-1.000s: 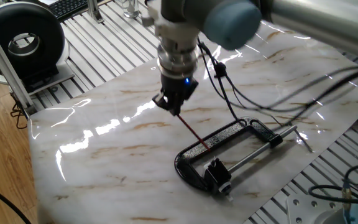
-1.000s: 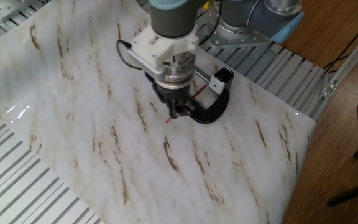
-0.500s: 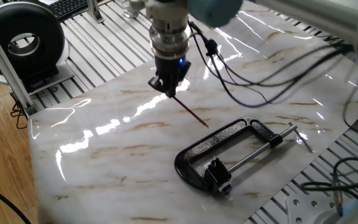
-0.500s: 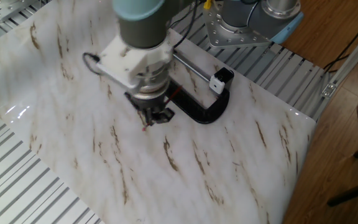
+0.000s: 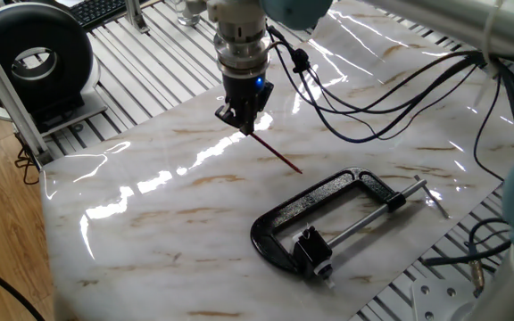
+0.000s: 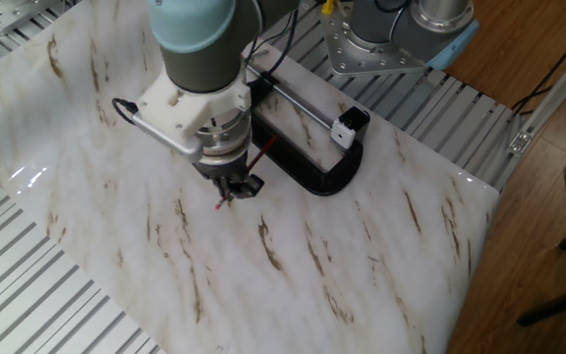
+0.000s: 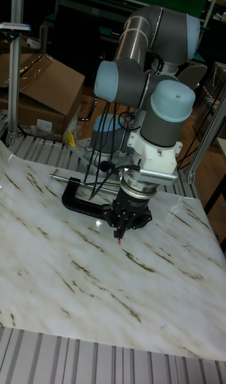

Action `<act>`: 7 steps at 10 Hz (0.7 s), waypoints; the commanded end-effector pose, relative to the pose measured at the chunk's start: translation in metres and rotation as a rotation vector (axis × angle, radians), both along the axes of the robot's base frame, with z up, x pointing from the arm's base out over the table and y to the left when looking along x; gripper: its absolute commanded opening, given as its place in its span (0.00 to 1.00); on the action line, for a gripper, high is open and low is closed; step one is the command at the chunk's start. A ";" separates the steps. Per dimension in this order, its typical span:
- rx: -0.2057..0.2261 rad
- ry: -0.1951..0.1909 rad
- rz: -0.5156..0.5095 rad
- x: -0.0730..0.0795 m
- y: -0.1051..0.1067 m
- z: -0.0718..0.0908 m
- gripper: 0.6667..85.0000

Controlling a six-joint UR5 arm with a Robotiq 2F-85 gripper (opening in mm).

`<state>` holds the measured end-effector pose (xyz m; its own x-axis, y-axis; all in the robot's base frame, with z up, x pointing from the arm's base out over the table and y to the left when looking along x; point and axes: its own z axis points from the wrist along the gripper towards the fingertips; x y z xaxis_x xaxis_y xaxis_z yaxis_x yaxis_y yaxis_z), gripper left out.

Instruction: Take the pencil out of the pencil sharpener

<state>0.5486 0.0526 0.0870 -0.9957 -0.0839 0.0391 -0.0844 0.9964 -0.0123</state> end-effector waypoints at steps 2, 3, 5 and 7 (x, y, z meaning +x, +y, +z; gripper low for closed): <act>0.022 0.016 0.028 -0.002 -0.002 -0.003 0.28; 0.021 0.016 0.035 -0.003 -0.005 -0.002 0.32; 0.014 0.008 0.023 -0.003 -0.015 0.006 0.31; 0.016 -0.003 -0.020 -0.007 -0.028 0.027 0.28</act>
